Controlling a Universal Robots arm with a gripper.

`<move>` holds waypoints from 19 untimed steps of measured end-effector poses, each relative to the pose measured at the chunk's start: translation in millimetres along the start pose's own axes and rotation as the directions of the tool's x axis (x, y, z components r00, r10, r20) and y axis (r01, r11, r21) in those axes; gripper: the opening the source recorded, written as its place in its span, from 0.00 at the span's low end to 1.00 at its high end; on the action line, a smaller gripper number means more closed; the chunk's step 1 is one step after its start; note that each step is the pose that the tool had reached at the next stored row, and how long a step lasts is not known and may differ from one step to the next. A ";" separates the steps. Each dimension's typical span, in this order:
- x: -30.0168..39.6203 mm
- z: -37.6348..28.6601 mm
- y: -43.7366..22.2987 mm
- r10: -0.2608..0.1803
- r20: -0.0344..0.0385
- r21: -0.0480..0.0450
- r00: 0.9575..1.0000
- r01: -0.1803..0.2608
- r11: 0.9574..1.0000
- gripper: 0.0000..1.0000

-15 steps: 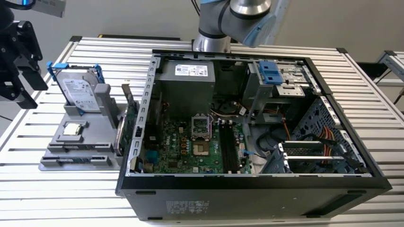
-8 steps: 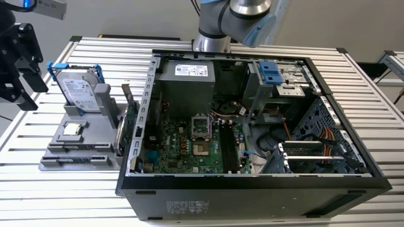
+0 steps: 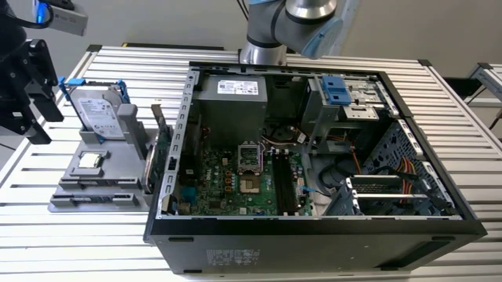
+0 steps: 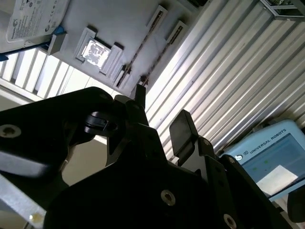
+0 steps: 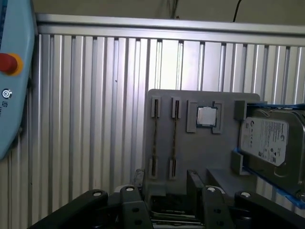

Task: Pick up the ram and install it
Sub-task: 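Pick up the ram and move it above insertion slot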

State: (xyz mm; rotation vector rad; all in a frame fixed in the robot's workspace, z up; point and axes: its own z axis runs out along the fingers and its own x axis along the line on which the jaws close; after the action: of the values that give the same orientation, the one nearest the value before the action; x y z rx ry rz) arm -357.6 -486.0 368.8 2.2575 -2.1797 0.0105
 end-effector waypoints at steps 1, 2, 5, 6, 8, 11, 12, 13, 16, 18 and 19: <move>0.0 0.8 0.0 0.000 0.000 0.000 1.000 0.000 1.000 1.00; 0.0 1.7 0.0 0.000 -0.001 0.000 1.000 0.000 1.000 1.00; 0.0 2.1 0.0 0.000 -0.001 0.000 1.000 0.000 1.000 1.00; 0.0 2.1 0.0 0.000 -0.001 0.000 1.000 0.000 1.000 1.00; 0.0 4.1 0.1 0.000 -0.001 0.000 1.000 0.000 1.000 1.00; -0.2 9.4 0.0 0.000 -0.001 0.000 1.000 0.000 1.000 1.00; -0.3 10.7 0.0 0.000 -0.001 0.000 1.000 0.000 1.000 1.00; -0.3 11.6 0.0 0.002 -0.002 0.000 1.000 -0.002 1.000 1.00; -0.6 14.8 0.0 0.014 -0.004 0.000 1.000 -0.014 1.000 1.00; -0.7 16.7 0.0 0.022 -0.006 0.000 1.000 -0.022 1.000 1.00; -0.7 17.4 0.0 0.024 -0.007 -0.001 1.000 -0.024 1.000 1.00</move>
State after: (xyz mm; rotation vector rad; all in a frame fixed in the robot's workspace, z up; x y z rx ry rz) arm -357.6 -485.4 351.3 2.2269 -2.2032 0.0180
